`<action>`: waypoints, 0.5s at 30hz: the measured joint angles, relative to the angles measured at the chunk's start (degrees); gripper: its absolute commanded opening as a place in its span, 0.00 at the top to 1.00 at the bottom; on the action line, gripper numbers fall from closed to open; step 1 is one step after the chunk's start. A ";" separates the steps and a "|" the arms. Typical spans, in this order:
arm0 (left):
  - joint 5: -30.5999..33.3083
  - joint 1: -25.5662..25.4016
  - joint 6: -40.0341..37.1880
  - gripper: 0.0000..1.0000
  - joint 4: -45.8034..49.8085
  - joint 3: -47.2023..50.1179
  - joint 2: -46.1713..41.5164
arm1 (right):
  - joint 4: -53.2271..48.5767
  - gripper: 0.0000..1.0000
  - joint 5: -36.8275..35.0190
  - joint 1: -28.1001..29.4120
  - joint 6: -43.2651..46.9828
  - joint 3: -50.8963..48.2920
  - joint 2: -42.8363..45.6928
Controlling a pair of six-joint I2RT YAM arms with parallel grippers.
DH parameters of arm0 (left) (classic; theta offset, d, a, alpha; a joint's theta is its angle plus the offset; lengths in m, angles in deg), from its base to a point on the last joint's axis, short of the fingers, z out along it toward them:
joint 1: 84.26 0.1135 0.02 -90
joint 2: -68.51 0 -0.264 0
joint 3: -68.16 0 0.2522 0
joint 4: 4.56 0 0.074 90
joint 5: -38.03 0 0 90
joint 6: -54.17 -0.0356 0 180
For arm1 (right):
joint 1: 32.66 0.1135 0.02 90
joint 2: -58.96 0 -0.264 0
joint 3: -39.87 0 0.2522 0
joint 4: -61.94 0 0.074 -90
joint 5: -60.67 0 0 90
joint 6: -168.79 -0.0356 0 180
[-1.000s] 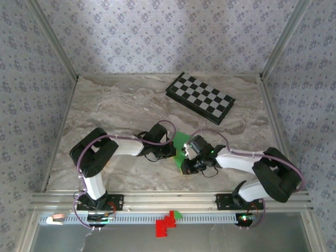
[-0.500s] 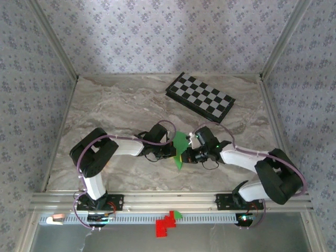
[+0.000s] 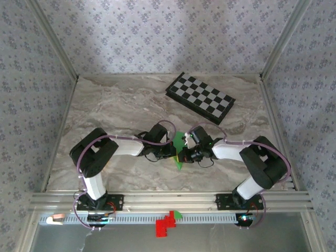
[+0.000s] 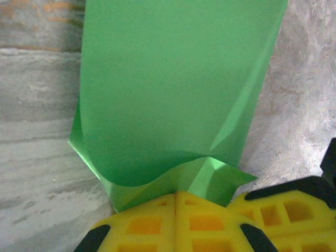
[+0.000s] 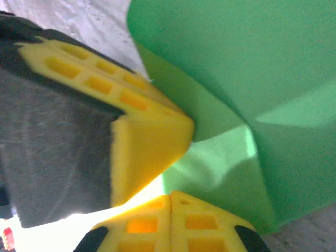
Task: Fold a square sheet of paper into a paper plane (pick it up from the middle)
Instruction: Third fold the triangle at the center of the table.
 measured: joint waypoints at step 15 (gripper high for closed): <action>2.29 0.04 0.63 0.78 3.52 -0.61 -2.23 | -0.79 0.98 0.20 -1.07 3.96 1.01 -1.79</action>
